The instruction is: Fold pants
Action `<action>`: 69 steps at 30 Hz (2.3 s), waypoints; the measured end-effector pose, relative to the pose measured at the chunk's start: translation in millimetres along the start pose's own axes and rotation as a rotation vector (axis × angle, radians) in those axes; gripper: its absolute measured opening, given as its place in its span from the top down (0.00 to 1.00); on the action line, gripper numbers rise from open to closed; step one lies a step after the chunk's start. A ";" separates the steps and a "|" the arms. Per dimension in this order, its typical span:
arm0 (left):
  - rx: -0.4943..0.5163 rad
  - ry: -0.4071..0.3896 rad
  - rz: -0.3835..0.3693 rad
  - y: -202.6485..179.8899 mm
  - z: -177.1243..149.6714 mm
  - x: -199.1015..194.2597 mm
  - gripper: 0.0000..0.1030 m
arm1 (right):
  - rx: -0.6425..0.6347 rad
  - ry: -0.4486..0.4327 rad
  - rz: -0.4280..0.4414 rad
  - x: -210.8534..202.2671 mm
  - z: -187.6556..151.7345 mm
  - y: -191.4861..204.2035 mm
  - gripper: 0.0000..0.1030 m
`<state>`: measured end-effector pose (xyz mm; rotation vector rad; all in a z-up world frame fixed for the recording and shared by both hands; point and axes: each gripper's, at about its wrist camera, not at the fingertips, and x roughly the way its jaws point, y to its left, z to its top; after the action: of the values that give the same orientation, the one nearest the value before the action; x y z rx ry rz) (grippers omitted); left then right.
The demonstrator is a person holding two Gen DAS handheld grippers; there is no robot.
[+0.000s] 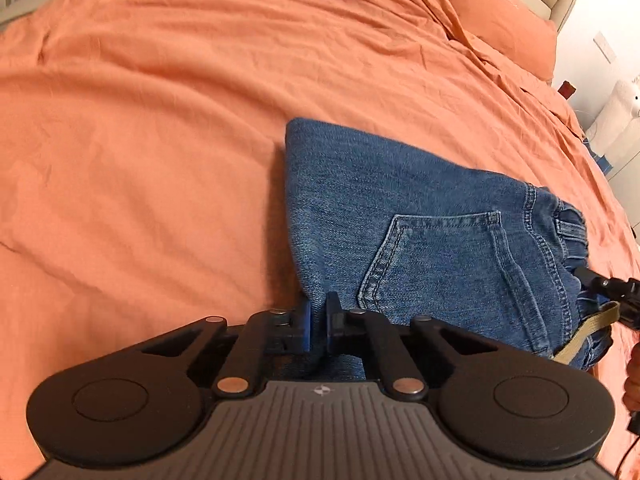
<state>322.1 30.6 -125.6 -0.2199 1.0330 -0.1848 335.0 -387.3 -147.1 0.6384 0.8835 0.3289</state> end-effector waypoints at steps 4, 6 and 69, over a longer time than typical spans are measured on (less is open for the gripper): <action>0.001 -0.029 -0.019 4.9 0.0 -25.4 0.96 | -0.045 0.008 -0.014 -18.0 7.3 29.8 0.85; 0.010 -0.057 -0.027 7.3 -1.3 -41.0 1.00 | -0.070 0.006 -0.018 -28.3 8.1 47.3 0.85; -0.248 -0.199 -0.200 63.0 -15.4 -83.1 0.95 | -0.174 0.033 -0.142 -46.2 0.6 151.4 0.87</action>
<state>270.2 110.9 -81.3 -0.5573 0.8335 -0.2104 306.2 -295.0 -21.8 0.4080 0.9159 0.2857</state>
